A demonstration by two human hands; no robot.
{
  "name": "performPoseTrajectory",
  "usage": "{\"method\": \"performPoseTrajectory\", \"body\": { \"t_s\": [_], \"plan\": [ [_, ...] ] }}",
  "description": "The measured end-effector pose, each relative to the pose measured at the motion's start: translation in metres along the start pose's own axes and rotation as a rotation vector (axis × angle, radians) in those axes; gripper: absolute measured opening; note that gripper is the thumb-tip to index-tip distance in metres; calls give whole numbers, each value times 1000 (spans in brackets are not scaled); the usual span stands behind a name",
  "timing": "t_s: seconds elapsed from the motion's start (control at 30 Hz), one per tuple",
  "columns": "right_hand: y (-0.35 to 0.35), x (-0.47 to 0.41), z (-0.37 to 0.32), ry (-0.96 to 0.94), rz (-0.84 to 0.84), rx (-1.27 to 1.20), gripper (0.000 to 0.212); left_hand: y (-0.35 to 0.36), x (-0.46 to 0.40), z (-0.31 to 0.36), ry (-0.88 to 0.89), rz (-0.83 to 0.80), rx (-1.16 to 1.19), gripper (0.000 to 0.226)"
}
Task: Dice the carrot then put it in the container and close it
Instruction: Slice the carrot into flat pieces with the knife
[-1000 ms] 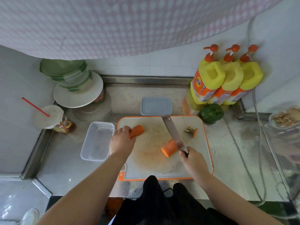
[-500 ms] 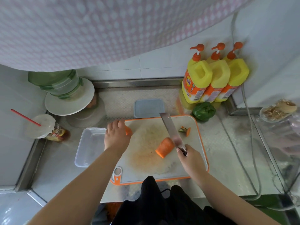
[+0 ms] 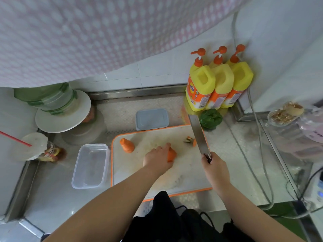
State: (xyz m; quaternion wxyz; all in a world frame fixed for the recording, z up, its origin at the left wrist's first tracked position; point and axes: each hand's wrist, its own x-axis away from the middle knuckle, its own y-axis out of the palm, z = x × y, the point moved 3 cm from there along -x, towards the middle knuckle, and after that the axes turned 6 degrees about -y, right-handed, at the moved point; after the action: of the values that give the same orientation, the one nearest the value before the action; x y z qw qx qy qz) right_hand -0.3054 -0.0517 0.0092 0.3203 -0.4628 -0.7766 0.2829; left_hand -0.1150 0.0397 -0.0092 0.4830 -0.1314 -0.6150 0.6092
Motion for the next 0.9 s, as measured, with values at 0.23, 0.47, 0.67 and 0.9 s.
{"method": "performPoseTrajectory", "body": {
  "t_s": [0.23,0.47,0.67,0.9],
  "plan": [
    [2,-1,6,-13,-87,41,17,-29,-15,-31,-203,208,510,71],
    [21,2,-6,-28,-242,129,28,-26,-24,-44,-188,74,532,78],
    [28,1,-15,-30,-298,150,32,-37,1,-43,-97,286,554,71],
    [37,4,-22,-82,-333,144,34,-37,20,-119,-398,436,464,49]
  ]
}}
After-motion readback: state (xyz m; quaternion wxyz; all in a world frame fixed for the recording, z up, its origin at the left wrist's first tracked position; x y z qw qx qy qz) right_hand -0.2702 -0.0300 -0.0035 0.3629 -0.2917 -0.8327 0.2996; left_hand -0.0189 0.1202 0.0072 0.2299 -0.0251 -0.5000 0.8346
